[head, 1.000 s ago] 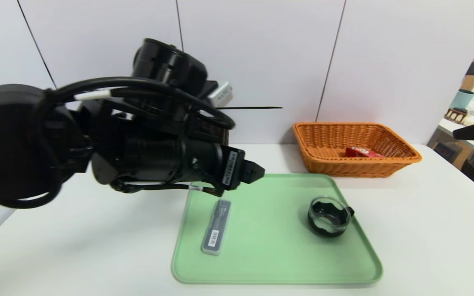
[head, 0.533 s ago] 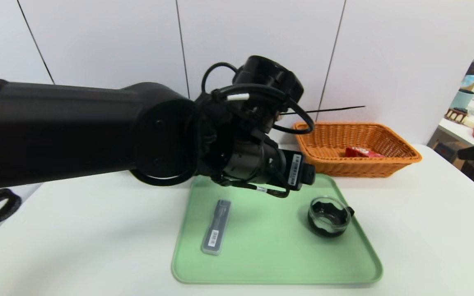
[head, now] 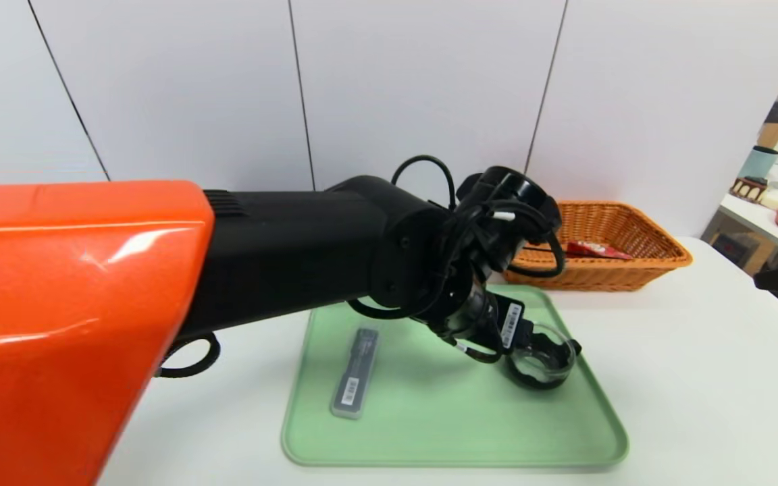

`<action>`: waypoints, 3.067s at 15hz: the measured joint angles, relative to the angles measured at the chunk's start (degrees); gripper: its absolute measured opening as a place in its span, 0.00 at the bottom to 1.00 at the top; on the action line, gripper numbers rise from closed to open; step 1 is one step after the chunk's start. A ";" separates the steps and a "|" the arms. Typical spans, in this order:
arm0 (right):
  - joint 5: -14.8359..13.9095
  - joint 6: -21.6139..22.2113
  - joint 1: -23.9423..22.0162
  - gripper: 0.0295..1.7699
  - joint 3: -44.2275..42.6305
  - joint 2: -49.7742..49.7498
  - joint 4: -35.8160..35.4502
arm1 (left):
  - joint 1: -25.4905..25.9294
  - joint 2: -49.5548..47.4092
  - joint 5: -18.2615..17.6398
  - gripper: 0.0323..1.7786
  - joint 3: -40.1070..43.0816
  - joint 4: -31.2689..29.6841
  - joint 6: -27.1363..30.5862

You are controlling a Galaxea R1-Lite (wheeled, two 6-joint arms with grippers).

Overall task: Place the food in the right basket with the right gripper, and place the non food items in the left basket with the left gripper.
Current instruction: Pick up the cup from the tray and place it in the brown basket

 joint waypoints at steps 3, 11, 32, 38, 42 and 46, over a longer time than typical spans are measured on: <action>0.01 0.26 0.00 0.96 0.91 -0.79 0.00 | -0.48 2.34 0.20 0.95 -0.17 -3.47 -0.26; 0.01 0.21 0.00 0.96 4.72 -3.33 0.00 | -1.00 3.85 0.39 0.95 -0.37 -5.38 -2.29; 0.28 0.32 0.13 0.96 8.46 -6.36 0.00 | -1.57 7.72 4.80 0.95 -0.61 -7.55 0.40; 0.30 0.30 0.24 0.96 9.16 -6.36 -0.06 | -1.50 7.72 4.83 0.95 -0.61 -7.02 0.43; 0.39 0.37 0.39 0.96 9.78 -6.36 -0.11 | -1.39 7.25 4.80 0.95 -0.61 -5.56 0.82; 0.37 0.41 0.50 0.96 10.03 -6.36 -0.11 | -1.48 7.30 4.77 0.95 -0.61 -5.88 0.77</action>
